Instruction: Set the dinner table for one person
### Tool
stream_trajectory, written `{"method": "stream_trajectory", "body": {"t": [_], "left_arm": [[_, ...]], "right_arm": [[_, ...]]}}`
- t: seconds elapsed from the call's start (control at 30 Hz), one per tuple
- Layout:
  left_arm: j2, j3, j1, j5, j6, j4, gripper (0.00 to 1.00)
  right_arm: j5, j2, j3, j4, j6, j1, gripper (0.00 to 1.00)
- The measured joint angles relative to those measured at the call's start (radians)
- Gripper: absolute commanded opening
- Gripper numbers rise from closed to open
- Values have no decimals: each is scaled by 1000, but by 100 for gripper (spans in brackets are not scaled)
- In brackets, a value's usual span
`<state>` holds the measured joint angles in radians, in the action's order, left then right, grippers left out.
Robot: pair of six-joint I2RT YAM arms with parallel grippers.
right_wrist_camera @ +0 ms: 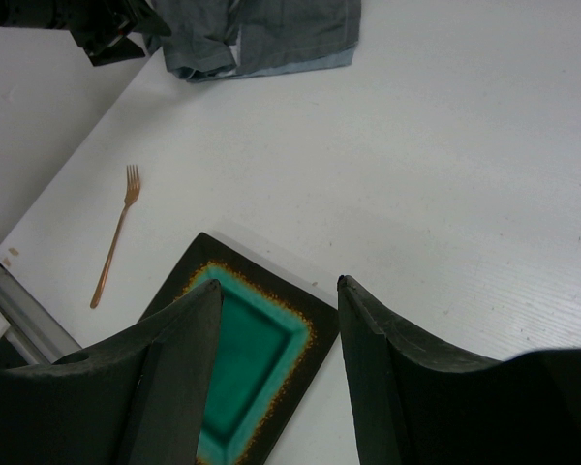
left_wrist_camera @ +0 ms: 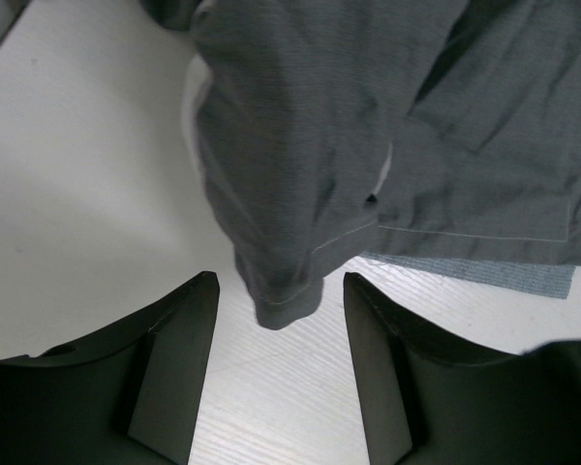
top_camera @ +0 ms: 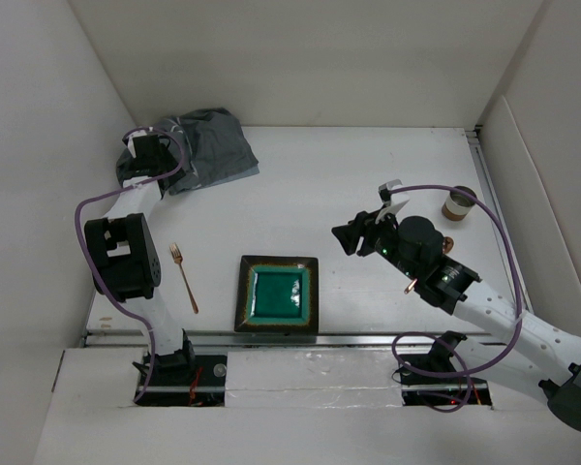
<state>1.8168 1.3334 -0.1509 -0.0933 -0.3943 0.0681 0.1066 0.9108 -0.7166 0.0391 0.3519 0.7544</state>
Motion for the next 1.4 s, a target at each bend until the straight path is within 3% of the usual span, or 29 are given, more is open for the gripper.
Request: {"method": "stream_trajectory", "body": {"t": [0.03,0.17,0.3,0.37,0.43,0.53,0.67,0.7,0.8,1.03,1.2,1.4], "left_arm": [[4,2,7,2,4,-7,38],[44,35,22,11,11,-19,9],[89,64,24,13,23,-19,12],[100,72,28,7,27,-10,24],[109,86,37,-9,31,5,43],[110,97,50,-41,35,11,51],[110,98,59,-82,37,14,41],[110,98,59,-86,37,14,26],[119,109,59,-85,38,22,0],[152,124,118,-35,17,31,0],[141,144,265,131,-90,-44,0],[71,148,452,289,-275,-245,0]], "right_arm": [[-3,9,0,0,0,0,57],[-10,39,0,-2,3,0,57],[-10,53,0,0,5,0,57],[-10,58,0,0,7,0,57],[-11,63,0,0,7,0,57],[-11,69,0,0,7,0,57],[-13,72,0,1,8,0,57],[-13,72,0,1,8,0,57],[-13,72,0,2,8,0,57],[19,72,-2,2,5,0,55],[78,89,-39,-6,0,0,55],[111,104,-78,-10,-8,-24,58]]}}
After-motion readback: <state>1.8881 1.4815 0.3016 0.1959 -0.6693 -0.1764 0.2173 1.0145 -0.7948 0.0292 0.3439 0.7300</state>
